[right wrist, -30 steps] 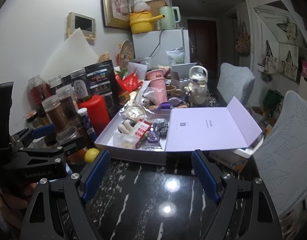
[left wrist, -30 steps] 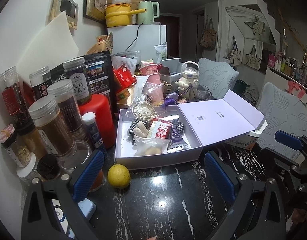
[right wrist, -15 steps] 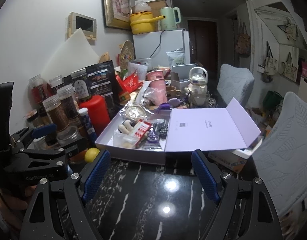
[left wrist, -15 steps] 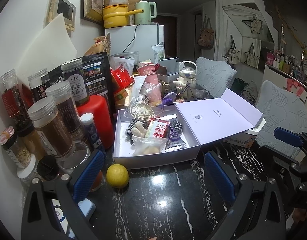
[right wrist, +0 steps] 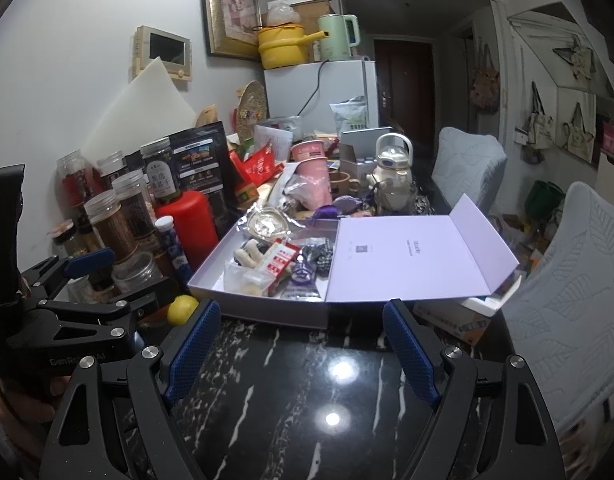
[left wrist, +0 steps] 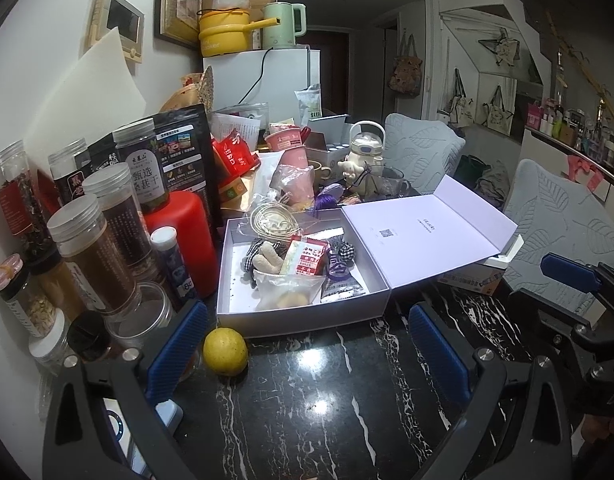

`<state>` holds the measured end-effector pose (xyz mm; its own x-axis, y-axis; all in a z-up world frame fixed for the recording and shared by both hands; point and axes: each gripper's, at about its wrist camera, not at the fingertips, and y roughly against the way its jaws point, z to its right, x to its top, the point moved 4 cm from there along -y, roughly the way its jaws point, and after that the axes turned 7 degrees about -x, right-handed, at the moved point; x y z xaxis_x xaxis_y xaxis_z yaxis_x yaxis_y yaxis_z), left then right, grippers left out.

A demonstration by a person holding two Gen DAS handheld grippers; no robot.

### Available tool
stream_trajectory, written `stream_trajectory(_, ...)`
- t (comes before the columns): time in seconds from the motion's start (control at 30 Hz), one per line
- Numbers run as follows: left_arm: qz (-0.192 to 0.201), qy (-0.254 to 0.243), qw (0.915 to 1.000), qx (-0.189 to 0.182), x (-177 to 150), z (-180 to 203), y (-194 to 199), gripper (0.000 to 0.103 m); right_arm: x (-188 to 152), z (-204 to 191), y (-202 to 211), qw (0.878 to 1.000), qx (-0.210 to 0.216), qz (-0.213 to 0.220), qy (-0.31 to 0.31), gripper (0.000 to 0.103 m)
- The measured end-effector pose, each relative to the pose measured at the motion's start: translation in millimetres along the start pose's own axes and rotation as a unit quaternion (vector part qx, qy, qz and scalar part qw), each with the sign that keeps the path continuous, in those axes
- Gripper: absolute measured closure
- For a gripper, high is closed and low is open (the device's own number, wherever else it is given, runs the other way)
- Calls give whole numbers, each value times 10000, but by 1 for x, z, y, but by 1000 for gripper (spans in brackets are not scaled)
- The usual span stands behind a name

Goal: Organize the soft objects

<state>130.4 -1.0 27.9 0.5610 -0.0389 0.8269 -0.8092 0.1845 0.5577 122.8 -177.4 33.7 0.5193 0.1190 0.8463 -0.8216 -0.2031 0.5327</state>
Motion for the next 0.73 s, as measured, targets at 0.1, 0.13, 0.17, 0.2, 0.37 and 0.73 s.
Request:
stream_trajectory(0.1, -30, -23, 10000, -31, 0, 2, -1, 1, 0, 0, 0, 10000, -8, 1, -7, 19)
stream_trajectory(0.13, -44, -19, 10000, -36, -1, 3, -1, 1, 0, 0, 0, 10000, -10, 3, -14, 19)
stream_trajectory(0.17, -46, -14, 10000, -42, -1, 3, -1, 1, 0, 1, 0, 10000, -10, 0, -30, 19)
stream_trajectory(0.2, -52, -8, 10000, -55, -1, 3, -1, 1, 0, 1, 0, 10000, -14, -8, -41, 19)
stream_trajectory(0.37, -108, 23, 9999, -74, -3, 3, -2, 1, -1, 6, 2, 10000, -16, -1, -84, 19)
stream_trajectory(0.73, -120, 45, 9999, -105, -6, 5, -3, 1, -6, 12, 1, 9998, -53, -68, -160, 19)
